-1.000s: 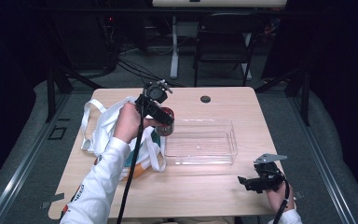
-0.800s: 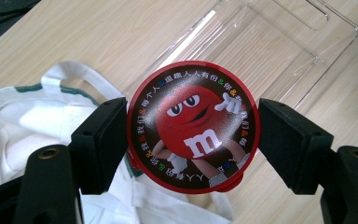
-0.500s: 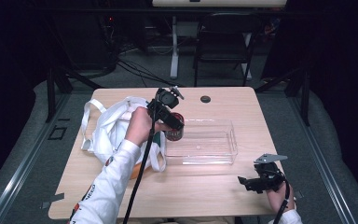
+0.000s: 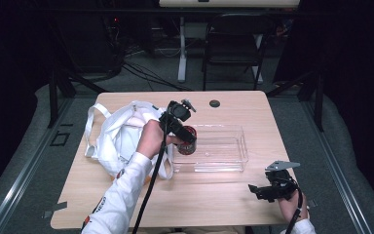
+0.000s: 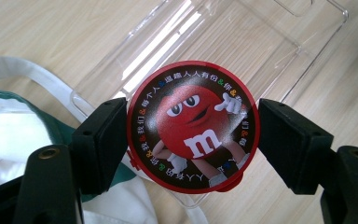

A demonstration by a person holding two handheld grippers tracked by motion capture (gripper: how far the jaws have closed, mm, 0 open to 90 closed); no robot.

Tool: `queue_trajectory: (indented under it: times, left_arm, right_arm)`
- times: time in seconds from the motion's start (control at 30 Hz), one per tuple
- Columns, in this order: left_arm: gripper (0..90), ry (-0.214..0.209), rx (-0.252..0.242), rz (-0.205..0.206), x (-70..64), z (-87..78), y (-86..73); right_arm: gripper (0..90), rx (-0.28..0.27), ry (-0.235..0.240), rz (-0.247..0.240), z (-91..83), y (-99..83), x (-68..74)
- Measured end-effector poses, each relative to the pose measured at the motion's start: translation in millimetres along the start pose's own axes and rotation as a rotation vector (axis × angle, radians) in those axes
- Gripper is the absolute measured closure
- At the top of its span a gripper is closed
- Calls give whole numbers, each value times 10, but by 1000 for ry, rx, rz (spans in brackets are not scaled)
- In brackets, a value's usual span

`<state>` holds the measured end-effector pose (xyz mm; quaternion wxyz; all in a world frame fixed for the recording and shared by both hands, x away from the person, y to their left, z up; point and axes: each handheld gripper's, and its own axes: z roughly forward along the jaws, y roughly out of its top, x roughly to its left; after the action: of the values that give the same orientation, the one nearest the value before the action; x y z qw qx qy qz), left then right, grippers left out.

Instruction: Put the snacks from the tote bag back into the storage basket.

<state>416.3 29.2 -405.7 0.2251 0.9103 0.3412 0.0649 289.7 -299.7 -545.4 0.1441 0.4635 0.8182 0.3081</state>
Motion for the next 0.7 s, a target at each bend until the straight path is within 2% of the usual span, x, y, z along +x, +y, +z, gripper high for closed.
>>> queue_trajectory:
  times: [0.4, 0.7]
  left_arm:
    - [272, -20, 26, -16, 8, 312, -100]
    - [272, -35, 73, -28, 42, 526, -201]
  right_arm:
    - [147, -1, -1, 2, 0, -2, 0]
    - [147, 3, 4, 1, 8, -2, -3]
